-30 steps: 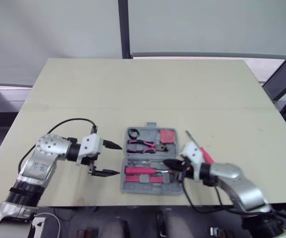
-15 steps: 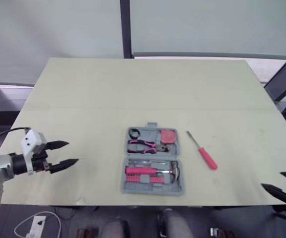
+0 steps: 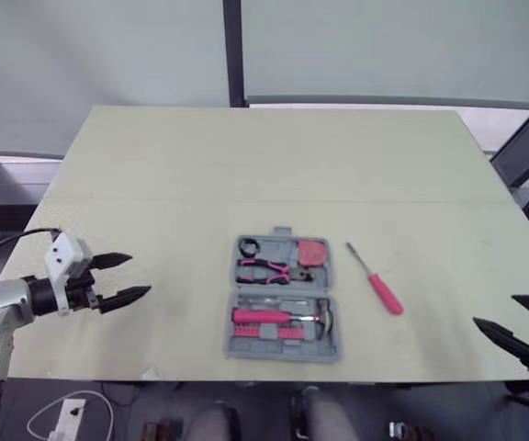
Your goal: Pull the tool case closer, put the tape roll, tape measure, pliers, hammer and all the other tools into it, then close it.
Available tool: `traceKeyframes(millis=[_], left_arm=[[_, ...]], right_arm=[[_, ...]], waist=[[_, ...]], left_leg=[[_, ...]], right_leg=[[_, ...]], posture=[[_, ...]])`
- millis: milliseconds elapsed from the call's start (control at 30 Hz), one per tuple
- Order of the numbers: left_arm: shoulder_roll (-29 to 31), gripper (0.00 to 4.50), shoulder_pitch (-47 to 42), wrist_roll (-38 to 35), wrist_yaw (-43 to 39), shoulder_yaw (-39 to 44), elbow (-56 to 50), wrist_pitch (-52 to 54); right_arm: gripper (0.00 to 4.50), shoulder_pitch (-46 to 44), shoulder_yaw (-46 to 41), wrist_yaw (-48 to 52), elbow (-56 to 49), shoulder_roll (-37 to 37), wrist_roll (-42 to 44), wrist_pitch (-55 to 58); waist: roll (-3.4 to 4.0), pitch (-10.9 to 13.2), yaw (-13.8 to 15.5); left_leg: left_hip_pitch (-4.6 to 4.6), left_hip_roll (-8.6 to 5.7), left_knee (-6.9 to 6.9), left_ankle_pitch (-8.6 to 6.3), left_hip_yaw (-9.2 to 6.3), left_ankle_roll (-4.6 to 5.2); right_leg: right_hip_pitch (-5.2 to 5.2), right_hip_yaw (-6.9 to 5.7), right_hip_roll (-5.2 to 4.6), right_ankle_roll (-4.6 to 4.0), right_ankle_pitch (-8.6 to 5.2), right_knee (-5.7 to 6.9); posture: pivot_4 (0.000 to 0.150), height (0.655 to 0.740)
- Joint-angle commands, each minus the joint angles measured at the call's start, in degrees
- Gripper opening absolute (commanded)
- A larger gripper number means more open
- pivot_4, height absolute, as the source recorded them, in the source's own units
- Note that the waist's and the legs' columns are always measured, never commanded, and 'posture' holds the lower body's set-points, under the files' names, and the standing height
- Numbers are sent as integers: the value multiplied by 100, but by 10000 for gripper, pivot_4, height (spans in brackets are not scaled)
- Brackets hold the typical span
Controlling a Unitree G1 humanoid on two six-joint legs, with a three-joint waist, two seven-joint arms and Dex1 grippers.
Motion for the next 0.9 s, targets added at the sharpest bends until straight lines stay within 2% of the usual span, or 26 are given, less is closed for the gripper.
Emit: traceKeyframes(millis=[33,133,200,300,433,600,767,900], left_arm=[[-186,45000,-294,-717,-56,-307,-1342,663],[-461,45000,-813,-1333,-24,-709,-2247,1273],[-526,45000,-1129,-1462,-214,-1008,-2547,1412],[-694,45000,-1726,-1445,-350,-1369,-2572,1380],[-869,45000,-2175,-1678,-474,-1499,-2505,1579],[-893,45000,-2298,-1491,-693,-1628,-2323,1432],[-1015,45000,-2408,-1189,-603,-1661,-2111,1116],[-1034,45000,-2415,-1132,-684,-1675,-2049,1048]], right_arm=[[44390,-359,404,-744,-992,183,477,749],[44390,-1060,1047,-1637,-1526,445,701,1506],[44390,-1613,1505,-2164,-1555,666,690,1879],[44390,-2237,2311,-2655,-1048,716,204,2091],[44390,-2941,2744,-3234,-379,1017,-37,2407],[44390,-3392,3523,-3303,416,1094,-525,2260],[44390,-3811,3452,-3500,848,1513,-452,2598],[44390,-3774,4030,-3436,1107,1298,-991,2278]], waist=[[0,0,-3],[-6,3,-2],[-7,4,-5],[-1,6,-9],[-9,11,-5],[-9,12,-8],[-13,16,-6],[-13,16,-7]], left_leg=[[-1,1,0,0,0,-1],[-4,-3,5,8,-1,-1],[-4,-9,12,19,-2,-5],[1,-14,9,37,3,-12],[-4,-22,9,45,6,-4],[-15,-23,10,47,5,0],[-17,-29,11,52,4,8],[-22,-27,10,51,0,8]], right_leg=[[-1,0,0,0,0,1],[-1,1,-4,1,1,11],[-2,2,-5,2,1,22],[-4,5,4,0,0,29],[-9,5,7,1,0,30],[-15,3,7,1,0,25],[-16,4,2,6,3,28],[-17,-1,2,6,3,25]], posture=[[1500,7400],[1500,7400],[1500,7400],[1500,7400],[1500,7400],[1500,7400],[1500,7400],[1500,7400]])
